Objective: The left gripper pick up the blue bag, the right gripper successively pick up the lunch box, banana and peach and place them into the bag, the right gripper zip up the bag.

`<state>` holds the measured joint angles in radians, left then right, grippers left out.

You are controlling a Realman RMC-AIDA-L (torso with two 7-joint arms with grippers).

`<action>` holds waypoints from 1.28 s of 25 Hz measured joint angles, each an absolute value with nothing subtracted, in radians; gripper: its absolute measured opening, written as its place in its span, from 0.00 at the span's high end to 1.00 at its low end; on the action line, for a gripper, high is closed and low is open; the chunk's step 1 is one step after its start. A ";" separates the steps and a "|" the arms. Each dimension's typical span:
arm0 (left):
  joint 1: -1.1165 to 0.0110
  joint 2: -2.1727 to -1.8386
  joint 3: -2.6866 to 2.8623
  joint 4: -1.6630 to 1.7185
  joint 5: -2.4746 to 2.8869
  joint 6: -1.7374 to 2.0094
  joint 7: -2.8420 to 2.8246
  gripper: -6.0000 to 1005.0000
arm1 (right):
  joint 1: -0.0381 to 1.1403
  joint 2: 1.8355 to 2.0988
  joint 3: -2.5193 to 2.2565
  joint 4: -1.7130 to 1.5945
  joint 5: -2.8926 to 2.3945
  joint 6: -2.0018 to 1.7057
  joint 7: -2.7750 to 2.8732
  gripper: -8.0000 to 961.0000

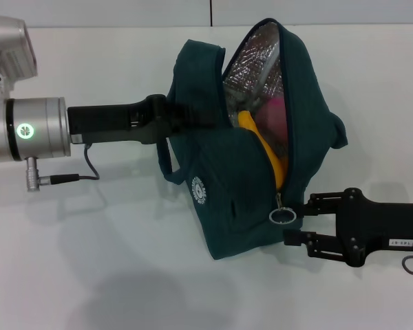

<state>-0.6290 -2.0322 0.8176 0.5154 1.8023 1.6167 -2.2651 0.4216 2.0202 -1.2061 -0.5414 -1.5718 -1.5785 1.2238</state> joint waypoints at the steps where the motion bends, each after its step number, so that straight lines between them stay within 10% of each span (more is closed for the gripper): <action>1: -0.629 -2.032 0.818 0.515 1.802 1.617 -2.265 0.96 | 0.421 2.021 -1.206 -0.541 -1.570 -1.578 1.224 0.41; 19: -0.622 -2.029 0.814 0.515 1.801 1.603 -2.269 0.96 | 0.426 2.025 -1.209 -0.528 -1.543 -1.540 1.188 0.99; 32: -0.620 -2.029 0.815 0.516 1.799 1.603 -2.265 0.96 | 0.426 2.023 -1.209 -0.530 -1.527 -1.548 1.183 0.99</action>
